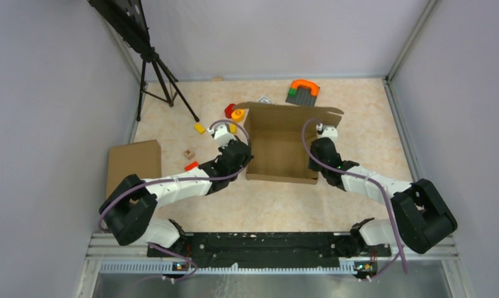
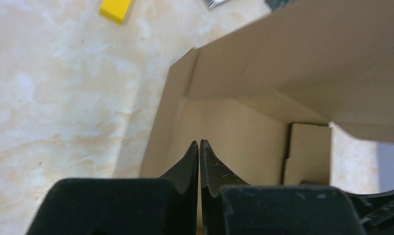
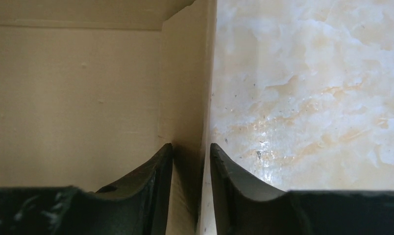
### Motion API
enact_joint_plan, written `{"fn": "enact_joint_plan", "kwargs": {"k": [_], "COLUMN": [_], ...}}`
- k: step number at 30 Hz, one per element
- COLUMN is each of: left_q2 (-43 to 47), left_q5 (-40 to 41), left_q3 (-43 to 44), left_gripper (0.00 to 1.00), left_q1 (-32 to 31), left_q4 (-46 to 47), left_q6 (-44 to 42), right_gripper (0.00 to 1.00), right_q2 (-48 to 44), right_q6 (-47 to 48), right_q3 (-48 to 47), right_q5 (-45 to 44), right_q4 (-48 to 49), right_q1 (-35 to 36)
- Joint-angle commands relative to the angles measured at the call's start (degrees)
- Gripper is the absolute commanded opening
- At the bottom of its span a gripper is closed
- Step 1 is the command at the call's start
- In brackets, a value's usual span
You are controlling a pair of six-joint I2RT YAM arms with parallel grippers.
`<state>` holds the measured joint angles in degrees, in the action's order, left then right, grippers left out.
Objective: Fold the paper box
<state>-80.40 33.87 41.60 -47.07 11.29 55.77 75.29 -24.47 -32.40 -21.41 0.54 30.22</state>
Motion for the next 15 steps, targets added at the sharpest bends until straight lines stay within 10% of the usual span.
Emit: {"fn": "enact_joint_plan", "kwargs": {"k": [1,15], "left_q2": [-0.51,1.96], "left_q5": [-0.15,3.2], "left_q3": [-1.71,-0.65], "left_gripper": [0.0,0.07], "left_q1": [-0.42,-0.4], "left_q4": [-0.92,-3.72], "left_q6": [0.57,-5.93], "right_gripper": [0.36,0.47], "right_q2": [-0.91,-5.89], "right_q6": [0.8,1.17], "right_q3": [-2.76,-2.76], "right_q5": [0.61,0.17], "right_q4": [-0.03,-4.27], "right_q1": [0.38,0.37]}}
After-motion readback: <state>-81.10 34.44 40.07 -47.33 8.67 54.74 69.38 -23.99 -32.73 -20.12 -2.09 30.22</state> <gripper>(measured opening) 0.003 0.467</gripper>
